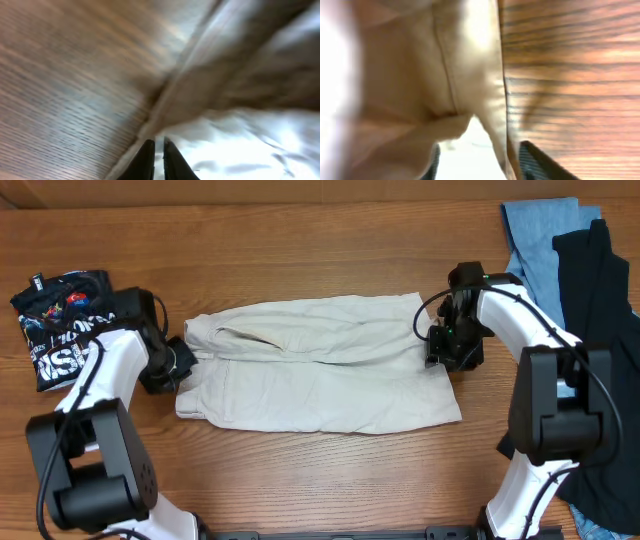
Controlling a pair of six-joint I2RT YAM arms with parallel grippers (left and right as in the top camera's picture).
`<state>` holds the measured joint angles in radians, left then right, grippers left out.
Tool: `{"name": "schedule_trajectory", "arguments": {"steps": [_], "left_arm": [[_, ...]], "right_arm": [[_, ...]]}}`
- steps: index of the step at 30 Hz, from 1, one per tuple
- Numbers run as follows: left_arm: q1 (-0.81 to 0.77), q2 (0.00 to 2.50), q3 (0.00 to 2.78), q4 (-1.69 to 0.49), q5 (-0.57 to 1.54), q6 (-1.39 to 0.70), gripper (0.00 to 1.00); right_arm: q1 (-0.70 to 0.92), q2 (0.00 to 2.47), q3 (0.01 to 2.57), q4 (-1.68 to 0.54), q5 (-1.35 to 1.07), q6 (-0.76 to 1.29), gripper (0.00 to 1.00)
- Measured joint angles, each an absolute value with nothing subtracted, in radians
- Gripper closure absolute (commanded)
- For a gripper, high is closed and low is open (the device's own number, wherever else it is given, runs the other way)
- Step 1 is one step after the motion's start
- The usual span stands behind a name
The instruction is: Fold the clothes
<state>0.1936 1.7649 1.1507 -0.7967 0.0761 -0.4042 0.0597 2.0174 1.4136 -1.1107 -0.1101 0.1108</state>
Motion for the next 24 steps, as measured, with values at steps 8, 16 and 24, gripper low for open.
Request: {"name": "schedule_trajectory", "arguments": {"steps": [8,16,24], "left_arm": [[0.1,1.607,1.198,-0.772,0.123,-0.332,0.84],[-0.091,1.653,1.201,-0.773,0.143,-0.229,0.86],[-0.198,1.798,1.2,-0.664,0.116,-0.202,0.82]], "right_arm": [[0.06,1.773,1.416,-1.079,-0.136,0.064,0.71],[0.128,1.772,1.423,-1.045,-0.243,-0.064,0.8],[0.163,1.882,1.422,-0.979,-0.265,-0.091,0.79]]}}
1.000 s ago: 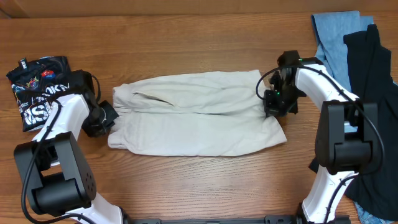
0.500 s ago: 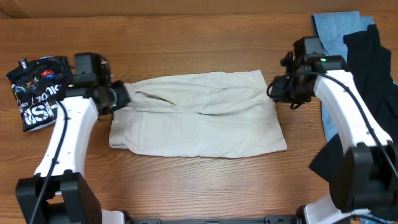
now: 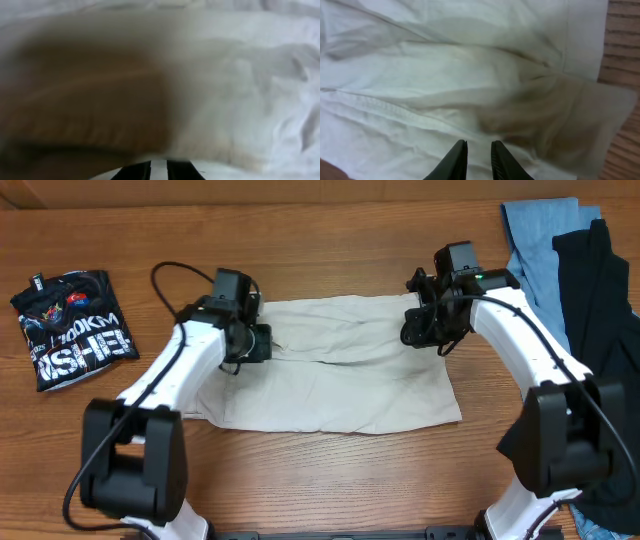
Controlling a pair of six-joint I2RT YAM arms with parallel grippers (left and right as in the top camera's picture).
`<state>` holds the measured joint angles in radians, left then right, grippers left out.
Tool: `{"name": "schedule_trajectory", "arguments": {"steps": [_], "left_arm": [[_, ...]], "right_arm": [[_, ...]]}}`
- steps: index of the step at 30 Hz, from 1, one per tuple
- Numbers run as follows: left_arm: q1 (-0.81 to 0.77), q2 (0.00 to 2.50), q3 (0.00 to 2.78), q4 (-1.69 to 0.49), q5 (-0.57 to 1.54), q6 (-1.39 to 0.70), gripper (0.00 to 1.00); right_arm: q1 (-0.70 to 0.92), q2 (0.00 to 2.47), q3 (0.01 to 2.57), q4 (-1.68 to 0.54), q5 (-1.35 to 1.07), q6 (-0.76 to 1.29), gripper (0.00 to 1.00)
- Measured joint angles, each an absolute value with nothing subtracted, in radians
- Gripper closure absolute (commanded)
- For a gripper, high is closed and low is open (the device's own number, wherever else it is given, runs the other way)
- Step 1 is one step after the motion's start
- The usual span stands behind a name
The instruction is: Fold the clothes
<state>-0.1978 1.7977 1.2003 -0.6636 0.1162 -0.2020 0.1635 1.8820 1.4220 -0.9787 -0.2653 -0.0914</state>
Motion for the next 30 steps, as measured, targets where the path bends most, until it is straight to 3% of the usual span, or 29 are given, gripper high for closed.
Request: {"name": "schedule_trajectory", "arguments": {"steps": [9,13,19,30], "left_arm": [[-0.2,1.831,1.2,-0.438,0.086,-0.289,0.7],[-0.2,1.831,1.2,-0.421,0.073,-0.335,0.68],[-0.2,1.868,1.2,-0.436,0.064,-0.364,0.68],[-0.174,1.943,1.205,-0.442,0.081,-0.431,0.68]], "right_arm": [[0.163,1.959,1.421,-0.82,-0.266,-0.099,0.77],[0.163,2.035,1.421,-0.747,-0.266,-0.097,0.59],[0.162,2.095,1.421,-0.616,-0.265,-0.094,0.51],[0.146,2.088,1.597,-0.877,-0.241,-0.078,0.43]]}}
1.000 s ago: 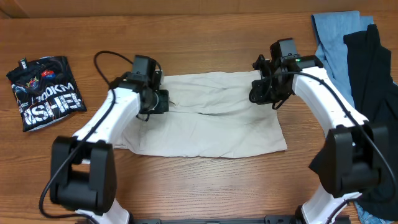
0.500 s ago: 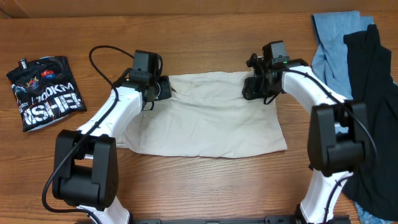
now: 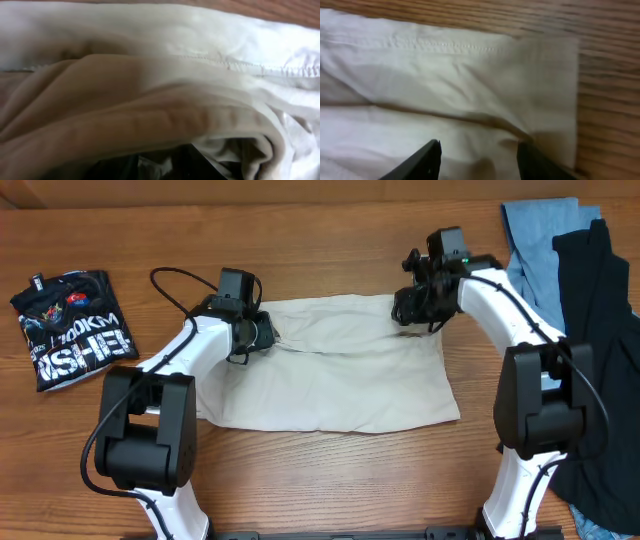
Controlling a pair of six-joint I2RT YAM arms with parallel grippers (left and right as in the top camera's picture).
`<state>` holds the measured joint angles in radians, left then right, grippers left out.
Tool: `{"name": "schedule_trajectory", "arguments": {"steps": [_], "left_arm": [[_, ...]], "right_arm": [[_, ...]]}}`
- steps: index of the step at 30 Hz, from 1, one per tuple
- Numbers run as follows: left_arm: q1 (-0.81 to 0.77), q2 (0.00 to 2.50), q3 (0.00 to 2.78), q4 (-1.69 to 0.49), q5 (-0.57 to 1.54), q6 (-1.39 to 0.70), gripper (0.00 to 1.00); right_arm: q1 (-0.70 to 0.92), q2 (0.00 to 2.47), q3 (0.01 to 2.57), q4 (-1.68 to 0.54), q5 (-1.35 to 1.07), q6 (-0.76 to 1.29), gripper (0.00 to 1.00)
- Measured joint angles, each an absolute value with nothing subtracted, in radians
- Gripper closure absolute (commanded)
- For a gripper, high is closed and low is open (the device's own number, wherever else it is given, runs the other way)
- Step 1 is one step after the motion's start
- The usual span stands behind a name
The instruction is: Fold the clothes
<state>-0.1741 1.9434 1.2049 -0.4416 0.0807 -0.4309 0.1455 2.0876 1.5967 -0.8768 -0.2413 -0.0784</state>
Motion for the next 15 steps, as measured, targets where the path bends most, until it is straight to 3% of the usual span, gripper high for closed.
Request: {"name": "schedule_trajectory", "arguments": {"steps": [3,15], "left_arm": [[-0.159,1.943,1.205,-0.44,0.083,-0.455,0.68],[-0.15,1.943,1.207,-0.449,0.083,-0.473,0.67]], "right_arm": [[0.146,2.062,1.615,-0.944,-0.26,-0.111,0.39],[0.184,2.053,1.581,-0.988,-0.236,-0.304,0.37]]}}
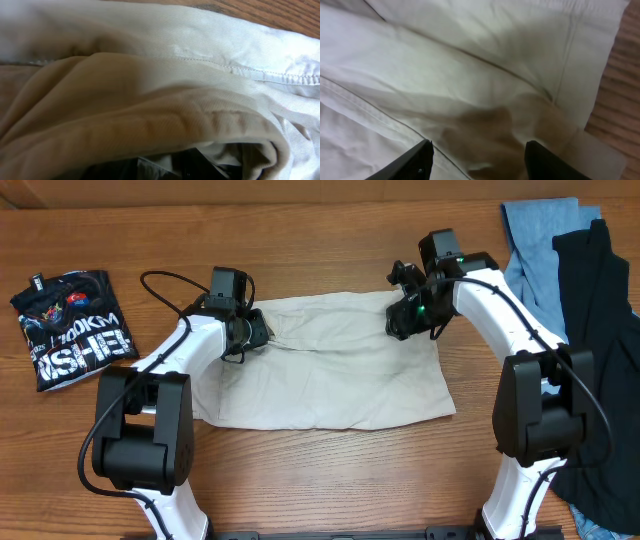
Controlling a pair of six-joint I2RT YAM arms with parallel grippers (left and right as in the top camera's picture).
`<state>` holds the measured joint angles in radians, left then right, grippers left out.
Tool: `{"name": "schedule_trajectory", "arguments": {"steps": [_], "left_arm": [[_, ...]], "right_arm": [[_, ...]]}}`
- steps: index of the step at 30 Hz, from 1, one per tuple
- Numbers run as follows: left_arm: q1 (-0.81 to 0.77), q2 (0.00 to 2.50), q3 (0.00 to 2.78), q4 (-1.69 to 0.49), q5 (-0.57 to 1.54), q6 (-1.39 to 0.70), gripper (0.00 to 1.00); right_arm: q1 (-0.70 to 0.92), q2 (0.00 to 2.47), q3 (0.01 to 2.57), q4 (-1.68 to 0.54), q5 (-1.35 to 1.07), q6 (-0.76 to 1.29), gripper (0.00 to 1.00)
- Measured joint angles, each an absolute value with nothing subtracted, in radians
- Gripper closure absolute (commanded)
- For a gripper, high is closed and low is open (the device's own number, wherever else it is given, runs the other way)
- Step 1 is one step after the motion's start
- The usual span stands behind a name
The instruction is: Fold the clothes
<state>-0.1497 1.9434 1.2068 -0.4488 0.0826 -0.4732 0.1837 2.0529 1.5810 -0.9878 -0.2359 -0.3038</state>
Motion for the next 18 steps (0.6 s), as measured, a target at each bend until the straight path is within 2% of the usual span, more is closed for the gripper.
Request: {"name": "schedule_trajectory", "arguments": {"steps": [3,11,18], "left_arm": [[-0.15,1.943,1.207,-0.449,0.083,-0.473,0.67],[-0.15,1.943,1.209,-0.455,0.082,-0.473,0.67],[-0.15,1.943,1.209,-0.456,0.082,-0.473,0.67]], "right_arm": [[0.183,2.053,1.561,-0.995,-0.213,-0.302,0.31],[0.183,2.053,1.549,-1.006,-0.014,-0.095,0.31],[0.177,2.053,1.549,-1.053,-0.055,0.009,0.32]]}}
